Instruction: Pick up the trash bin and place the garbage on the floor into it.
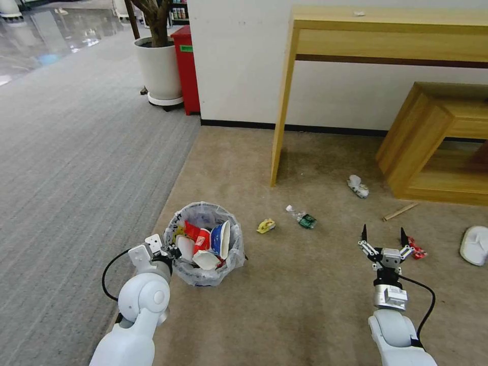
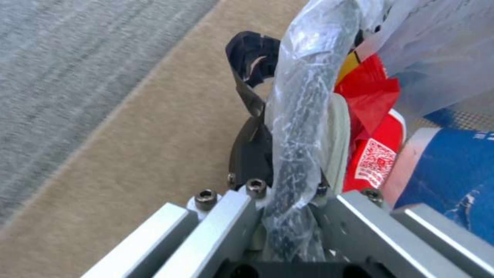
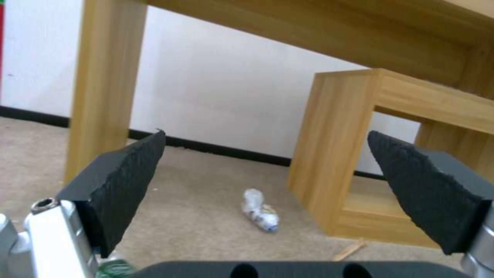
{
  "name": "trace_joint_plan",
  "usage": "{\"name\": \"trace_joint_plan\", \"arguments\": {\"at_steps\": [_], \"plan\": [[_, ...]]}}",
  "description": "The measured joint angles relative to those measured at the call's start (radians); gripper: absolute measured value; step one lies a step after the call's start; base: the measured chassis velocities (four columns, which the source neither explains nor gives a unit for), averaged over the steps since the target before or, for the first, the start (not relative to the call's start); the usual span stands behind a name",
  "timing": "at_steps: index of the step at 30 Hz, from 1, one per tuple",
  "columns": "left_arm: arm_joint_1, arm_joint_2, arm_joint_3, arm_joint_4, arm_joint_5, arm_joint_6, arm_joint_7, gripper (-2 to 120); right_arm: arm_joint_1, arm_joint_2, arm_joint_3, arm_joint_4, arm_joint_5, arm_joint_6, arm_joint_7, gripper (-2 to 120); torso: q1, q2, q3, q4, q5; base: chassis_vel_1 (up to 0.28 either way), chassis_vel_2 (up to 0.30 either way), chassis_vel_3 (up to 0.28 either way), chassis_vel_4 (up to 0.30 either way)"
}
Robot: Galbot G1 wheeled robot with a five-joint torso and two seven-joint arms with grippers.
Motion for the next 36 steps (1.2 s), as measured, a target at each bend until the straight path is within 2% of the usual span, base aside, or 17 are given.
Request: {"name": "trace_joint_plan", "arguments": {"at_steps": [2, 7, 15, 23, 36], "plan": [[0.0, -0.003, 0.0, 0.002, 0.001, -0.001, 0.0, 0, 0.003, 0.001, -0.001, -0.006, 0.0, 0.006, -0.001, 100, 0.0, 0.0, 0.0, 0.0007, 0.0005, 0.182, 0.178, -0.193, -0.17], [-0.002, -0.007, -0.001, 0.009, 0.004, -0.003, 0.001, 0, 0.005, 0.001, -0.004, -0.015, 0.006, 0.027, -0.008, 100, 0.0, 0.0, 0.0, 0.0004, 0.0, 0.144, 0.135, -0.119, -0.104], [-0.007, -0.016, 0.005, 0.011, 0.005, -0.003, 0.004, 0, 0.002, 0.0, -0.013, -0.014, -0.007, 0.044, -0.024, 100, 0.0, 0.0, 0.0, -0.0004, 0.0002, -0.015, 0.002, -0.007, 0.01], [0.001, -0.018, 0.005, 0.011, 0.013, -0.006, 0.008, 0, -0.003, 0.009, -0.028, -0.006, -0.012, 0.035, -0.026, 100, 0.0, 0.0, 0.0, 0.0003, 0.0002, 0.0, 0.0, 0.0, 0.0], [0.006, -0.021, 0.004, 0.006, 0.016, -0.007, 0.01, 0, -0.004, 0.015, -0.036, -0.002, -0.024, 0.037, -0.026, 100, 0.0, 0.0, 0.0, 0.0003, 0.0002, -0.134, 0.141, 0.147, -0.137]]}}
